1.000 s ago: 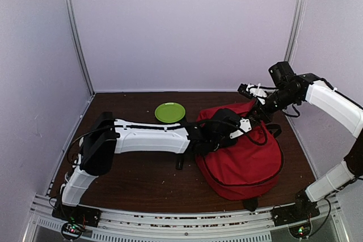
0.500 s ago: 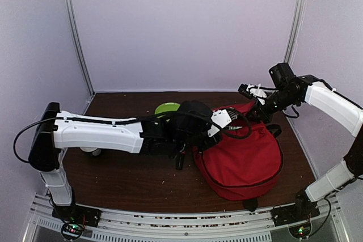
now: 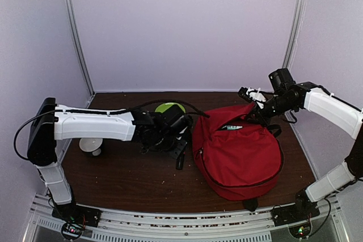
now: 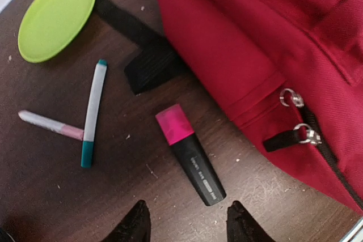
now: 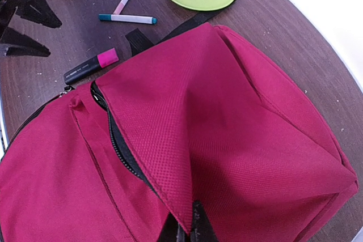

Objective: Pack the student bag
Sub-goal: Pick up the pen at the center of the board.

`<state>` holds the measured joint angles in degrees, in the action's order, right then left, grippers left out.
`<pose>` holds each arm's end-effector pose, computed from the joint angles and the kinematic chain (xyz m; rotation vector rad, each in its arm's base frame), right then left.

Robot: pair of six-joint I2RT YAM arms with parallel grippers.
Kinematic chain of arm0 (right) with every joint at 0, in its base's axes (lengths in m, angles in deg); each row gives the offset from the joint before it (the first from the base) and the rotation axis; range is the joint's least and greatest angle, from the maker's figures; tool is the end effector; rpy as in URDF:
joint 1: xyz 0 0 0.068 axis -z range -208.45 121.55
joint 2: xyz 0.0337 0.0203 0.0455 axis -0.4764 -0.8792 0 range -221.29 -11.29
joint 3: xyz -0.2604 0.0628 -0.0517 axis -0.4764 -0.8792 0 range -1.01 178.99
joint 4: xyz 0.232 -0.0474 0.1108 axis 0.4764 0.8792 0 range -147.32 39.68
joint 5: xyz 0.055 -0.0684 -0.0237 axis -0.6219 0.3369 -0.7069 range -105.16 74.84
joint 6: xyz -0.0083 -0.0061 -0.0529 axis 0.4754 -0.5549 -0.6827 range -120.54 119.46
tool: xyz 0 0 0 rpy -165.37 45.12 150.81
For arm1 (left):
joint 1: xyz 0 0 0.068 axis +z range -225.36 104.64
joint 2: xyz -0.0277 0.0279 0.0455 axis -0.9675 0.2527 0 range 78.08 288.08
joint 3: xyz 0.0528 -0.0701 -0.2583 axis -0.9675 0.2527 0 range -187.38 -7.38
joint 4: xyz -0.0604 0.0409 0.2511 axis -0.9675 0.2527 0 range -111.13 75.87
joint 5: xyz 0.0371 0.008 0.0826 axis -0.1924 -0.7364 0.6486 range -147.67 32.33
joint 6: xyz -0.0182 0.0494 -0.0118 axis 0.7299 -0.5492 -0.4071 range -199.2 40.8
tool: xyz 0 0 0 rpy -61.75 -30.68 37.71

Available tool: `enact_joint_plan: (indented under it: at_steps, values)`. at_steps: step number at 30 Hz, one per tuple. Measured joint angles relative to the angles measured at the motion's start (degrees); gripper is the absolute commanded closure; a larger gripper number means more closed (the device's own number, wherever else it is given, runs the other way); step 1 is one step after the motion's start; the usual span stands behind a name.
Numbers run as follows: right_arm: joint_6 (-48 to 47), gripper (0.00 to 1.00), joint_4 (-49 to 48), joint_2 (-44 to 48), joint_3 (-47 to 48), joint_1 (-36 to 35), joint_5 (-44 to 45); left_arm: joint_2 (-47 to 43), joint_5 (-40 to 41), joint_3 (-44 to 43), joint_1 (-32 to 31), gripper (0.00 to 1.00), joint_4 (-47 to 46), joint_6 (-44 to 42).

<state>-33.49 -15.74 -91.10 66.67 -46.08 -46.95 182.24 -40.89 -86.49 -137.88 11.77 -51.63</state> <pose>0.2679 0.1047 0.2965 -1.2220 2.0644 0.5699 0.1887 -0.3406 0.2285 0.6584 2.4493 -0.2510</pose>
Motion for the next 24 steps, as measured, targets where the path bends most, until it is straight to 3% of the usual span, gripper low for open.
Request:
enact_joint_plan:
  at_steps: [12, 24]
  values:
    - [0.2, 1.0, -1.3, 0.6, -1.3, 0.0, -0.5, 11.7, -10.6, -6.5, 5.5, 0.48, 7.1, 9.2]
    - [-0.1, 1.0, -1.6, 0.8, -1.7, 0.0, -0.9, 18.5, -11.9, -13.5, 5.6, 0.51, 11.0, 11.1]
